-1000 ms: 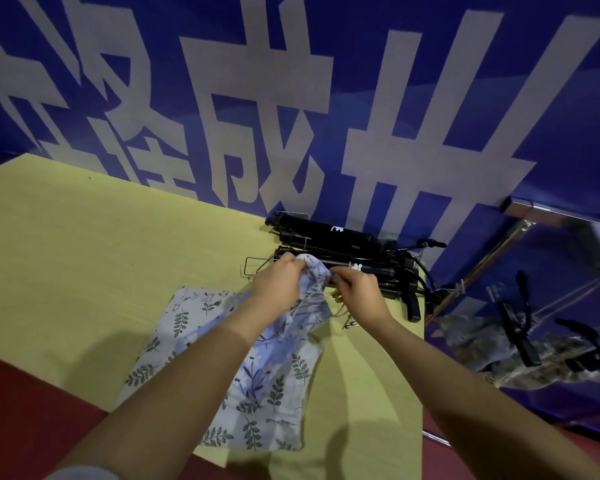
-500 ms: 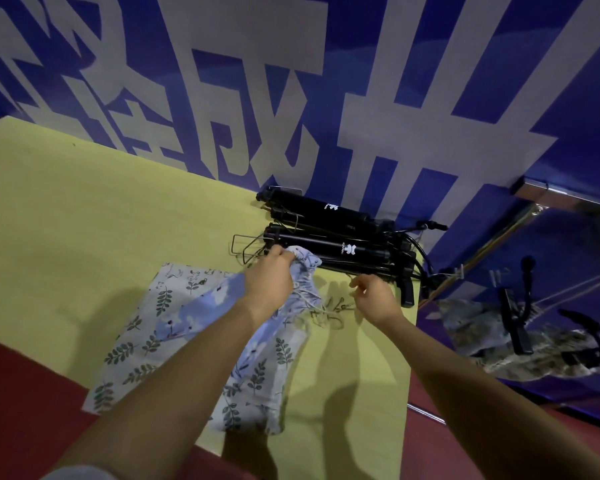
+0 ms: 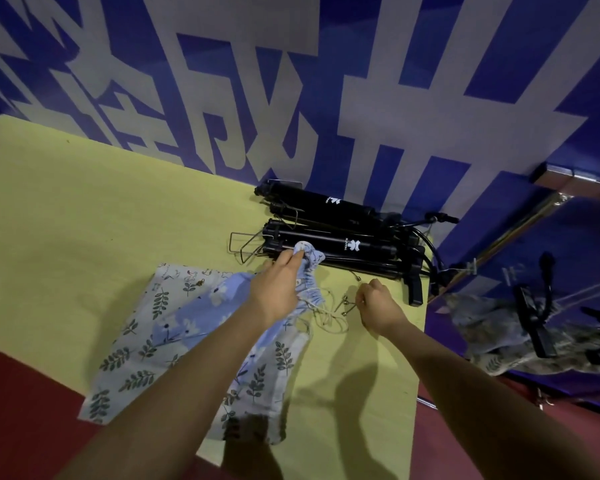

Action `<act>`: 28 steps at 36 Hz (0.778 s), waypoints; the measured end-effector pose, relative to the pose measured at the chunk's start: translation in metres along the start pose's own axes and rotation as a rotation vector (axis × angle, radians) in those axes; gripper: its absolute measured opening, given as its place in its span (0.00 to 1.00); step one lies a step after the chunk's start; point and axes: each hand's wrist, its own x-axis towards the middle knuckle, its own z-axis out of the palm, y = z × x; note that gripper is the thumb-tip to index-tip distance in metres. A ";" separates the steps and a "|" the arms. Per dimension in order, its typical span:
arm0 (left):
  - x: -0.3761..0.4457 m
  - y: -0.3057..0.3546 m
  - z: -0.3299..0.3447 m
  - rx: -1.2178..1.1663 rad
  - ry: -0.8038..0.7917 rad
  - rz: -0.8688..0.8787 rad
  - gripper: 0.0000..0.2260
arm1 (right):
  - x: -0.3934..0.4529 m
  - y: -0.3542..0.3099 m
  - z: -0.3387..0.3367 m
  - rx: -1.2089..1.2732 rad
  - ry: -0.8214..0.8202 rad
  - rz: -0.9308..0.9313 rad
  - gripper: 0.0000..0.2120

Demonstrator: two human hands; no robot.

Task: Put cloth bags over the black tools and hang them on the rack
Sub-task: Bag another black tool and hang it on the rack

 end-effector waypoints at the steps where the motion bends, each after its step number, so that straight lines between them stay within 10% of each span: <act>1: -0.001 0.000 -0.002 0.038 0.003 0.000 0.34 | 0.000 0.000 0.001 -0.012 -0.016 -0.002 0.09; 20: -0.009 -0.019 -0.053 -0.010 -0.060 0.106 0.32 | -0.024 -0.077 -0.044 0.476 0.449 -0.119 0.06; 28: -0.014 -0.031 -0.073 -0.271 -0.005 0.109 0.29 | -0.025 -0.137 -0.038 0.437 0.288 -0.317 0.05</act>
